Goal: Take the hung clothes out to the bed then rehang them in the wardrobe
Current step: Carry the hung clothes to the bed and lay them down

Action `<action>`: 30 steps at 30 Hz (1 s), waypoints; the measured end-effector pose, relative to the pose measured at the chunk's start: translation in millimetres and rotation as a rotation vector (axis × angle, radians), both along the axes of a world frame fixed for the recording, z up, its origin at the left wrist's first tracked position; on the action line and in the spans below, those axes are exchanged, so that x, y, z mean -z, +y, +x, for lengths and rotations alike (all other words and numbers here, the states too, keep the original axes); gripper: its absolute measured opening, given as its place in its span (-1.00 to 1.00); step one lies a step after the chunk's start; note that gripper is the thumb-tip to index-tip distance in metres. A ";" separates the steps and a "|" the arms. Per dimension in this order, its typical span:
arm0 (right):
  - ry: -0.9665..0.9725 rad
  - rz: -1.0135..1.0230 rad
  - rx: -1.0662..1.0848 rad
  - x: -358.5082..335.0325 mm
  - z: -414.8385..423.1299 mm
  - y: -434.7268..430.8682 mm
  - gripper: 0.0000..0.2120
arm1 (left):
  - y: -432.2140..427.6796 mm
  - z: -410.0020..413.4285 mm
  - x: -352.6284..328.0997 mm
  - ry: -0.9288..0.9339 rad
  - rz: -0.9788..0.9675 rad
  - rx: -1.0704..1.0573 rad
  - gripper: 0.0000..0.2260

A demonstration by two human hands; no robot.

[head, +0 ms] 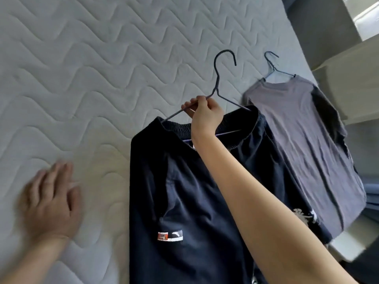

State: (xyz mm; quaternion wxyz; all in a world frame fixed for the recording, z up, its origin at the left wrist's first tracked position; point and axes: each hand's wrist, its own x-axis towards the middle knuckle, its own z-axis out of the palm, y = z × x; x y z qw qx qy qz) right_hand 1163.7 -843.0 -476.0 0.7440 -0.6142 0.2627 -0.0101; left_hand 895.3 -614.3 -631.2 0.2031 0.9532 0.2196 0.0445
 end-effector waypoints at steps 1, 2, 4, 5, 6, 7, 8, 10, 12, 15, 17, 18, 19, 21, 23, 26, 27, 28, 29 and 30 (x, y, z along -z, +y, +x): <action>0.004 0.003 -0.012 2.0 10.9 9.2 -0.82 | -2.3 0.4 -2.8 -0.007 0.030 -0.006 -0.47; 0.007 0.000 -0.022 4.5 21.6 17.8 -0.82 | -2.9 1.4 -4.0 -0.015 0.070 -0.007 -0.48; 0.013 -0.018 -0.031 9.0 41.3 33.3 -0.81 | -5.7 2.8 -6.4 -0.044 0.143 -0.018 -0.50; 0.018 -0.029 -0.035 11.8 51.2 39.7 -0.81 | -8.1 2.3 -6.1 -0.062 0.174 -0.019 -0.52; 0.022 -0.038 -0.043 14.8 60.9 45.9 -0.80 | -10.0 1.3 -5.1 -0.080 0.201 -0.012 -0.53; 0.029 -0.047 -0.052 17.3 70.1 52.4 -0.79 | -9.3 0.3 -2.4 -0.094 0.231 -0.002 -0.54; 0.034 -0.057 -0.060 20.8 78.2 58.5 -0.77 | -8.3 -0.1 -0.8 -0.096 0.255 0.005 -0.55; 0.042 -0.095 -0.077 29.1 89.0 69.4 -0.74 | -7.0 -1.4 0.3 -0.079 0.271 0.002 -0.55; 0.087 -0.144 -0.102 42.5 95.2 74.9 -0.72 | -7.6 -0.9 -2.7 -0.072 0.261 -0.012 -0.55; 0.192 -0.364 -0.198 71.2 101.8 70.4 -0.72 | -10.0 1.5 -7.3 -0.048 0.226 -0.018 -0.55; 0.225 -0.583 -0.334 85.1 106.6 66.0 -0.73 | -9.1 1.9 -7.9 -0.031 0.203 -0.010 -0.54; 0.230 -0.675 -0.397 87.7 109.0 64.9 -0.75 | -9.1 1.9 -7.6 -0.029 0.202 -0.015 -0.53; 0.232 -0.768 -0.462 85.4 110.7 64.0 -0.78 | -9.7 2.0 -7.5 -0.028 0.211 -0.018 -0.53; 0.232 -0.858 -0.555 74.8 114.8 64.7 -0.89 | -10.6 1.6 -7.9 -0.037 0.229 -0.018 -0.54; 0.278 -0.869 -0.607 72.4 124.3 62.6 -0.77 | -11.2 2.4 -8.9 -0.052 0.234 -0.023 -0.54; 0.386 -0.697 -0.627 66.2 122.9 56.8 -0.65 | -12.4 3.4 -12.2 -0.061 0.237 -0.035 -0.54; 0.383 -0.652 -0.635 59.6 115.7 54.5 -0.69 | -12.2 2.1 -14.3 -0.058 0.246 -0.028 -0.54; 0.340 -0.616 -0.635 48.4 105.0 52.2 -0.73 | -11.4 1.7 -17.9 -0.043 0.245 -0.020 -0.53; 0.284 -0.601 -0.629 31.5 89.4 48.6 -0.80 | -10.5 1.1 -23.4 -0.014 0.236 -0.015 -0.52; 0.213 -0.579 -0.613 14.3 70.8 42.9 -0.87 | -8.4 1.8 -30.5 0.035 0.212 -0.010 -0.50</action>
